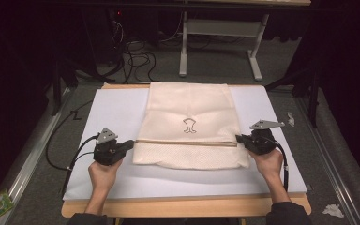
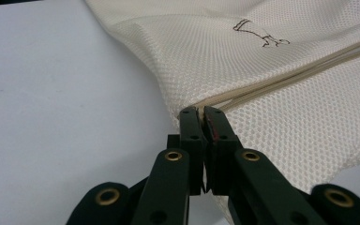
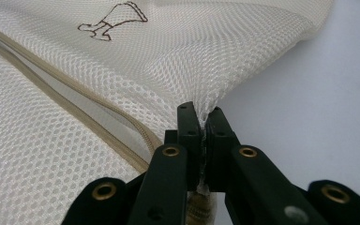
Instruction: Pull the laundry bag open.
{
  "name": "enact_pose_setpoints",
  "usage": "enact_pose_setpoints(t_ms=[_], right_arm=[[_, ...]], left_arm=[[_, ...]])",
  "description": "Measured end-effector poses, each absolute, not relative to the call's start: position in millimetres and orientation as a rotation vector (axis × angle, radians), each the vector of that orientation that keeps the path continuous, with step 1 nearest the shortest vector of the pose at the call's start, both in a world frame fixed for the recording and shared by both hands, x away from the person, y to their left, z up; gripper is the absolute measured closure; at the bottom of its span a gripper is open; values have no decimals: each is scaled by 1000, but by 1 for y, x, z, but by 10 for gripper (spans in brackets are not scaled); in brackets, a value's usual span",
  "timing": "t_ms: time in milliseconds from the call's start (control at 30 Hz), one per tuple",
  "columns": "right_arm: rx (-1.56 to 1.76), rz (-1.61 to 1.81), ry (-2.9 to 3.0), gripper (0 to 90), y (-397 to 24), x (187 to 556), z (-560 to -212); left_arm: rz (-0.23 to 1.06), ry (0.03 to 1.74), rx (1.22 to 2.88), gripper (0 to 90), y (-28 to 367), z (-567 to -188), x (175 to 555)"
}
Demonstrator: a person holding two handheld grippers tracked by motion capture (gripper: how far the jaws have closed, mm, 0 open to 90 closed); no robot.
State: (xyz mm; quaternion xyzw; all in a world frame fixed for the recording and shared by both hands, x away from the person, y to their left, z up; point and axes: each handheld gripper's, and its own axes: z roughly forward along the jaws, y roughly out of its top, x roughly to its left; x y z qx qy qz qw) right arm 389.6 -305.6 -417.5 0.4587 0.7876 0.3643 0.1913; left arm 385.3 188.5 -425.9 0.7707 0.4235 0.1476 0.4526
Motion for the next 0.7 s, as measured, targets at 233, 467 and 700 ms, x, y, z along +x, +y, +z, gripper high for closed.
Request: enact_pose_setpoints(t_ms=[233, 467, 700], right_arm=[[1283, 1026, 2204, 884, -307, 389, -417], [1303, 1043, 2218, 878, -307, 390, -423], [1343, 1043, 2237, 861, -309, 391, -436]], left_arm=[[360, 1039, 1912, 874, 187, -430, 384], [338, 1044, 1928, 872, 185, -436, 384], [314, 1050, 1944, 870, 183, -441, 385]])
